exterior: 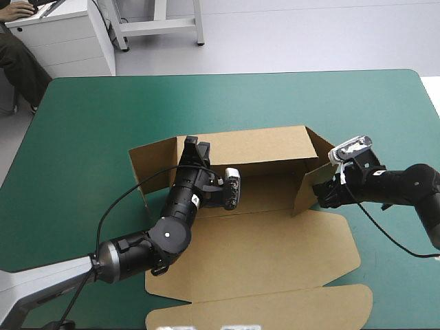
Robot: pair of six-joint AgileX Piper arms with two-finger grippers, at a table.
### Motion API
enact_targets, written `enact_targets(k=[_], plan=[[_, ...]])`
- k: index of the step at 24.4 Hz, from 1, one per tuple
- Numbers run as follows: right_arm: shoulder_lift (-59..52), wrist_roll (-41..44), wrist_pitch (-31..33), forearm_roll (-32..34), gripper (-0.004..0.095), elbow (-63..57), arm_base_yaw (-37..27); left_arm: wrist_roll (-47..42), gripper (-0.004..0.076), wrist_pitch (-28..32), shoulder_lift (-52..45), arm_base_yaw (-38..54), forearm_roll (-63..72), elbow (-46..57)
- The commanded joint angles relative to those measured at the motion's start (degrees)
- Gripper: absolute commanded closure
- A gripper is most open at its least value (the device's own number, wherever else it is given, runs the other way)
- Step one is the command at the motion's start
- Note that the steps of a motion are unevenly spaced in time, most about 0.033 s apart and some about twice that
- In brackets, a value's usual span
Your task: Fold the box
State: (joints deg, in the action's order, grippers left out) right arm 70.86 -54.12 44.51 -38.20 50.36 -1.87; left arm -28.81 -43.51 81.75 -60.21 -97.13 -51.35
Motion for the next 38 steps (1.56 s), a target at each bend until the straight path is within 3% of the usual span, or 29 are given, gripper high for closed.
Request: enact_targets(k=[1,7,10,15,25,32,38], plan=[[-0.7,0.6,0.6,-2.4,0.0302,1.4,-0.6,-0.7,0.0734,-2.5,-2.0,-0.3,-6.2,-1.8],[-1.1,6.5,12.9,-2.4,0.0302,1.4,-0.6,-0.7,0.0734,-2.5,-2.0,-0.3,-6.2,-1.8],[-2.1,8.2,13.6,-2.5,0.0302,1.4,-0.6,-0.7,0.0734,-2.5,-2.0,-0.3,-6.2,-1.8],[-8.4,14.1,20.7,-4.8,0.0303,1.9,-0.6,-0.7,0.0734,-1.3,-2.0,-0.3,-6.2,-1.8],[-11.0,21.0,20.4,-6.4,0.0299,16.9,-0.6,-0.7,0.0734,-1.2,-1.9,-0.3,-6.2,-1.8],[-4.6,28.0,19.4,-0.2,0.0299,30.6,-0.6,-0.5,0.0734,-1.1,-1.9,-0.3,-6.2,-1.8],[3.7,36.3,19.5,11.3,0.0289,41.6,-0.6,-0.5,0.0734,-1.1,-1.9,-0.3,-6.2,-1.8]])
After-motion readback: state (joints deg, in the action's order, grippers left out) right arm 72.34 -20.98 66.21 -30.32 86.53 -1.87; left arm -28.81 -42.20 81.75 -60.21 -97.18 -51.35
